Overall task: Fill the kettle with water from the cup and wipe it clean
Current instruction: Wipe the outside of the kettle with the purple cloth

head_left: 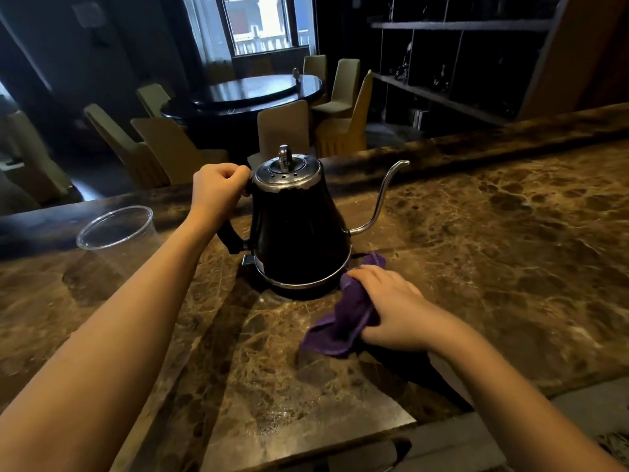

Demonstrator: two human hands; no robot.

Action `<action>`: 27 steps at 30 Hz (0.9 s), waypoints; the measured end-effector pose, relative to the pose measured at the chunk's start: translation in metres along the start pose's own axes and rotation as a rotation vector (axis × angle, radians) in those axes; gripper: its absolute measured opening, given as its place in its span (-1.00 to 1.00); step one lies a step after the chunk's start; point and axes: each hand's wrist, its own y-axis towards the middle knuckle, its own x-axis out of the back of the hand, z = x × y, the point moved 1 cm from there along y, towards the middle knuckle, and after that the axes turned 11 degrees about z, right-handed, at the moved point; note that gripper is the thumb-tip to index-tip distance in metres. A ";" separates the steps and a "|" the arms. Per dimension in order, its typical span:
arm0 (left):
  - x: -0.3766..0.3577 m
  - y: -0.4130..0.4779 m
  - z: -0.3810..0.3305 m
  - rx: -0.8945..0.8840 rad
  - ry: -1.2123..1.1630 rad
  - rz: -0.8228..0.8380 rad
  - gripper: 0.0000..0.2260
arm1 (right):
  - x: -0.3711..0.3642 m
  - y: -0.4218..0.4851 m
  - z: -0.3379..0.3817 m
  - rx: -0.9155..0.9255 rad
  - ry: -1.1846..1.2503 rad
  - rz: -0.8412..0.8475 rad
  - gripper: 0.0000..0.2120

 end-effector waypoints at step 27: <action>-0.005 0.003 -0.002 0.011 -0.014 0.056 -0.66 | -0.002 0.083 -0.016 -0.228 1.303 -0.652 -0.68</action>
